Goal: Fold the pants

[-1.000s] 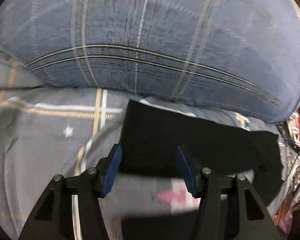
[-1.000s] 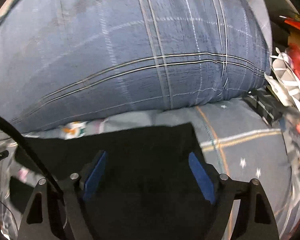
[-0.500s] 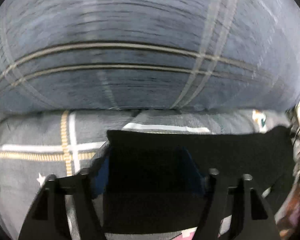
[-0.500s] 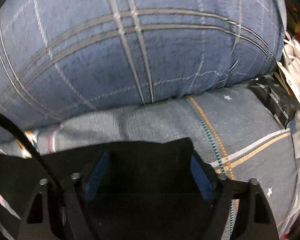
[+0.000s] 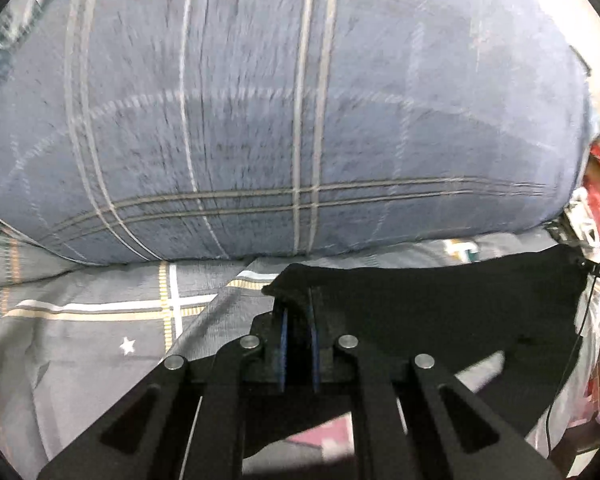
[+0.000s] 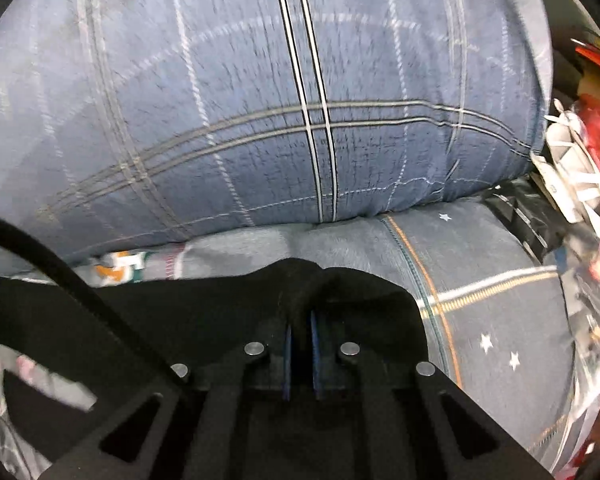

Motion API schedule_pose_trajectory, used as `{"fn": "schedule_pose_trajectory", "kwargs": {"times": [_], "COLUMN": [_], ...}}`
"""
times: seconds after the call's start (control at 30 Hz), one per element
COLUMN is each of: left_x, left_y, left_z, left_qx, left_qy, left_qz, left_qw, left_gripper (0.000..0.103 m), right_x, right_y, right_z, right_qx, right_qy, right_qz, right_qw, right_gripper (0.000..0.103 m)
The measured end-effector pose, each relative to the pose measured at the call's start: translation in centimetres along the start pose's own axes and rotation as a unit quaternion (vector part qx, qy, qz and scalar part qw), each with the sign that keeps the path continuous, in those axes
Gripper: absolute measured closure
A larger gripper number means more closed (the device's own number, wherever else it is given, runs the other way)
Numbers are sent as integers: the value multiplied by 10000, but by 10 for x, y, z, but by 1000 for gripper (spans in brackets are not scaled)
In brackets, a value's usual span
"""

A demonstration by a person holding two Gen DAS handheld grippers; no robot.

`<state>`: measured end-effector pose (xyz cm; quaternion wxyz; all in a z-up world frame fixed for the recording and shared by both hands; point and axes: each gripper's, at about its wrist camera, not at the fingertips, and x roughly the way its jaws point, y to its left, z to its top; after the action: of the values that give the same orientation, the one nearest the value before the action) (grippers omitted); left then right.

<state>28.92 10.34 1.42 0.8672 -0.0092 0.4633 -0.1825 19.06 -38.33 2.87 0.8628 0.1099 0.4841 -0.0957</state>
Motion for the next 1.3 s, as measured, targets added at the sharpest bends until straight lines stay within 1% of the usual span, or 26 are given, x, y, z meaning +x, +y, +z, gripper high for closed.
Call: {"fn": "schedule_pose_trajectory", "kwargs": {"times": [0.07,0.13,0.17,0.2,0.27,0.3,0.33,0.37,0.43,0.47,0.53,0.63,0.67,0.7,0.73,0.83,0.9,0.97,1.03,1.1,1.13,1.17,1.2,1.23,1.27,1.3], "left_x": [-27,-52,-68,-74,-98,-110,-117,-124,-129,-127,-125,-127,-132,-135,-139,-149,-147,-141,-131,-113,-106,-93,-82,-74,-73,-81], "left_y": [-6,-11,-15,-26,-32,-35,-30,-30,-28,-25,-17,8,21,28,38,58,63,60,51,44,41,37,32,27,15,5], "left_z": [-9,-25,-36,-44,-74,-91,-97,-117,-148,-166,-194,-226,-234,-240,-247,-247,-241,-232,-222,-209,-204,-196,-188,-181,-168,-157], "left_qx": [71,157,243,319,462,471,457,462,479,461,341,-101,-367,-508,-711,-1203,-1322,-1407,-1475,-1630,-1671,-1686,-1626,-1538,-1366,-1162], "left_qy": [-260,-495,-648,-776,-1037,-1135,-1183,-1234,-1198,-1113,-871,-601,-555,-548,-557,-585,-572,-498,-377,-186,-112,20,197,344,385,205], "left_qz": [-54,-53,8,77,164,127,106,96,215,359,378,398,355,335,315,147,-23,-306,-642,-1022,-1085,-1109,-1064,-986,-941,-961], "left_qw": [9996,9986,9976,9964,9934,9923,9919,9912,9914,9921,9949,9973,9972,9966,9954,9909,9896,9883,9863,9811,9799,9794,9807,9826,9854,9884], "left_gripper": [95,95,95,95,95,95,95,94,94,92,90,90,90,90,90,89,83,70,64,58,57,59,72,96,96,96], "right_x": [-19,-38,-42,-51,-63,-69,-68,-70,-66,-63,-55,-52,-54,-57,-61,-72,-79,-84,-89,-90,-90,-90,-89,-88,-87,-87], "right_y": [3,-3,-5,-10,-14,-20,-27,-32,-48,-55,-70,-81,-81,-81,-81,-80,-78,-79,-79,-79,-77,-76,-75,-73,-71,-70], "right_z": [-8,-24,-32,-45,-66,-83,-94,-108,-137,-148,-177,-203,-207,-209,-211,-210,-208,-206,-202,-201,-199,-198,-198,-198,-199,-199], "right_qx": [38,125,174,239,327,398,459,529,743,834,1052,1213,1220,1222,1204,1069,1048,1114,1202,1242,1247,1237,1217,1190,1162,1141], "right_qy": [-89,-177,-206,-221,-214,-199,-183,-159,-33,46,223,286,246,210,164,41,-61,-177,-279,-300,-295,-288,-281,-274,-266,-265], "right_qz": [122,319,395,498,634,704,751,790,892,925,908,943,934,882,787,663,586,610,666,702,709,707,694,665,645,635], "right_qw": [9999,9993,9989,9982,9972,9965,9960,9953,9932,9922,9901,9877,9878,9884,9895,9920,9928,9917,9901,9893,9892,9894,9897,9903,9908,9911], "right_gripper": [95,95,95,95,95,95,95,95,95,94,93,88,80,76,74,72,66,59,55,54,54,54,54,54,54,54]}}
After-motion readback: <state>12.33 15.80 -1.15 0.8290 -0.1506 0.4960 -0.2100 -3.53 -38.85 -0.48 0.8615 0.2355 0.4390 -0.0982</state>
